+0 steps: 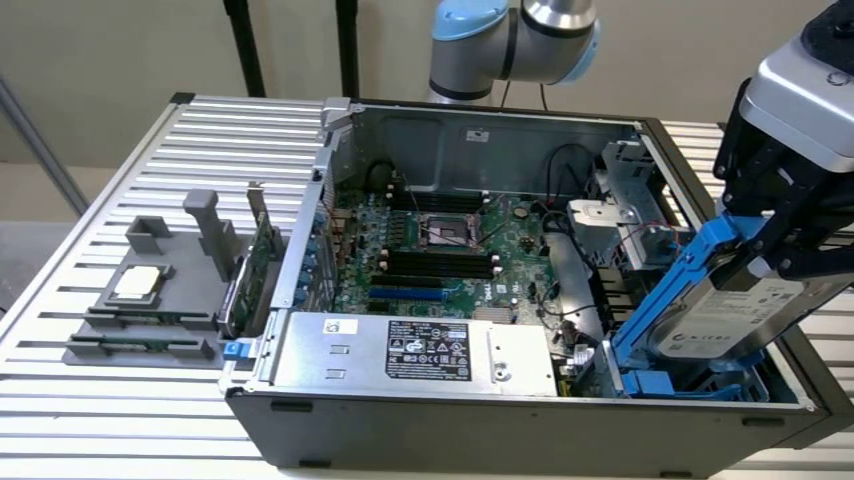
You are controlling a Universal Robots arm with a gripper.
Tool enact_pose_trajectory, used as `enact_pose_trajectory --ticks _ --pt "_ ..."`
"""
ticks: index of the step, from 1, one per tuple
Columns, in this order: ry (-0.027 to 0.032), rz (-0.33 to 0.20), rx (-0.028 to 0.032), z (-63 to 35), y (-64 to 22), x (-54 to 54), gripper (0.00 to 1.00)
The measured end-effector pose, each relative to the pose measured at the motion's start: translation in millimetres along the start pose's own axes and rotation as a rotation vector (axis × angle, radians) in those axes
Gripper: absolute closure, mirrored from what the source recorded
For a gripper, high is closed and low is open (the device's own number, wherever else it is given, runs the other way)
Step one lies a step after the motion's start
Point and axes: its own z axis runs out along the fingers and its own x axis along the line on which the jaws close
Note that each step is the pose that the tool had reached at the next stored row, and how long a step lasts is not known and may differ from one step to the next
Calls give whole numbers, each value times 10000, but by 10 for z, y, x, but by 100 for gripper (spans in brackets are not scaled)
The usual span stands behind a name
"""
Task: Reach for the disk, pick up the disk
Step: 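Pick up the disk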
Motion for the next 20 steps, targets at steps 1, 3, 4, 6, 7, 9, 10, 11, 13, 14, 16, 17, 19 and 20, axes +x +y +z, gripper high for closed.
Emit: enact_pose_trajectory --ticks 1,3,4,6,7,9,10,11,13,14,16,17,19,20 --pt "1 -2 0 2 3 1 67" --pt "1 -5 0 6 5 1 67" --pt "1 -6 0 10 5 1 67" --pt "-2 -7 0 19 6 1 67" --pt "-1 -8 0 24 6 1 67" --pt "1 -8 0 33 6 0 67" --pt "2 -9 0 37 6 0 67" --pt "1 -9 -1 40 6 0 67" --pt "12 -10 0 55 7 0 67" --pt "16 -10 0 58 8 0 67" --pt "23 -10 0 64 9 1 67" --pt "25 -11 0 66 10 1 67" --pt "30 -12 1 71 14 1 67" --pt "30 -12 1 73 14 1 67"
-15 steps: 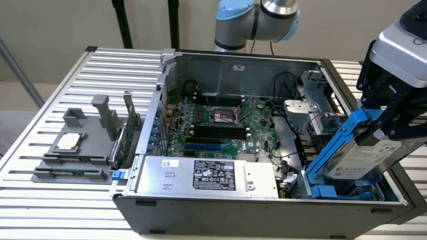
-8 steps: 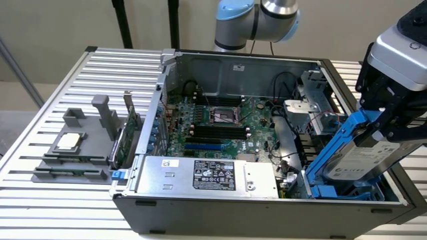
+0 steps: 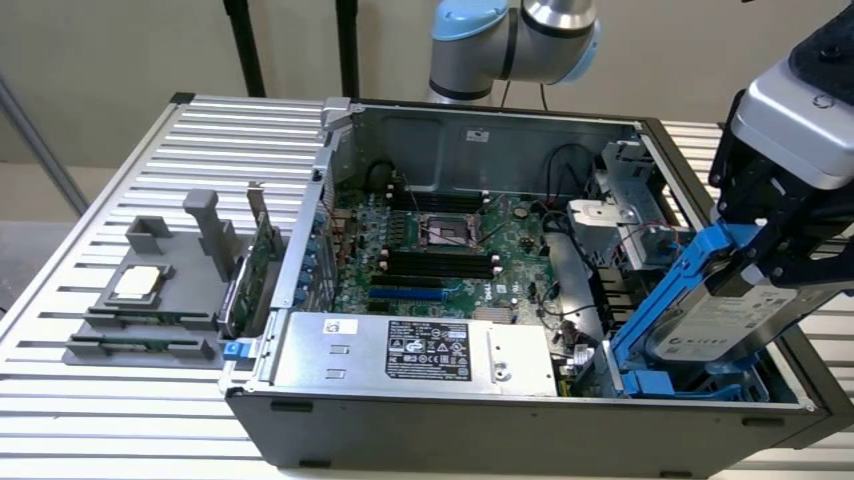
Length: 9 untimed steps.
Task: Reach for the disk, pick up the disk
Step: 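Pick up the disk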
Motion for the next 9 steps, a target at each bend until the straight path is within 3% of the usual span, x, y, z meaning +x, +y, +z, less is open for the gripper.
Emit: enact_pose_trajectory --ticks 9 --pt "20 -3 0 16 3 -1 67"
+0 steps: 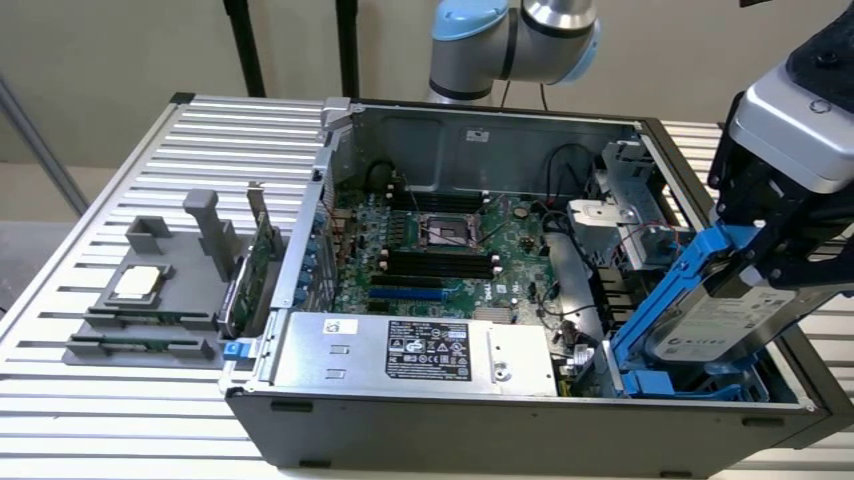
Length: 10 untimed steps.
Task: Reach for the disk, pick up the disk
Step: 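Pick up the disk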
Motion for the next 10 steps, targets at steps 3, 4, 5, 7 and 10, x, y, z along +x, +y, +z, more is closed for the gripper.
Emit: enact_pose_trajectory --ticks 3,4,5,7,10 --pt "12 -1 0 3 1 0 67" --pt "18 -1 0 4 1 0 67" --pt "22 -1 0 4 2 0 67" --pt "27 -1 1 4 3 0 67" --pt "31 -1 1 5 4 0 67"
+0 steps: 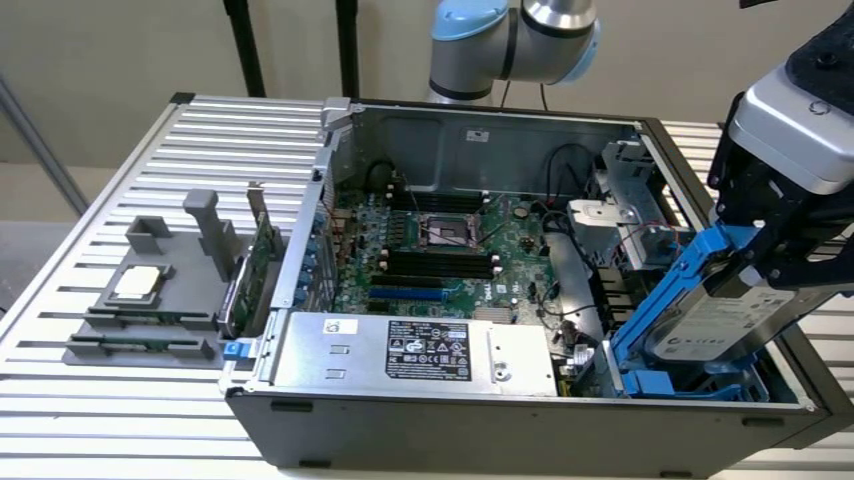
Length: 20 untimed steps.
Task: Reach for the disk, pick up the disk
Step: 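Pick up the disk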
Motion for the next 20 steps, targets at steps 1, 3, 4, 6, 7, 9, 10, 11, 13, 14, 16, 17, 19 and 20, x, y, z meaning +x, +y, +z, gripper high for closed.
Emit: enact_pose_trajectory --ticks 1,3,4,6,7,9,10,11,13,14,16,17,19,20 --pt "0 0 0 0 0 0 67" --pt "-1 0 -1 0 0 0 67" --pt "-3 -1 0 -1 0 0 66" --pt "-2 -1 0 0 1 0 59" --pt "0 -1 1 1 0 0 59" --pt "-1 -1 0 1 0 0 59" --pt "0 -2 0 1 1 0 59" --pt "0 -1 0 1 1 0 59" --pt "0 -1 0 1 0 0 59" --pt "0 -1 0 1 0 0 59" --pt "0 -2 0 1 1 0 59" --pt "0 -1 1 1 1 0 59" --pt "0 -1 1 1 1 0 62" --pt "-1 -1 1 1 1 0 68"
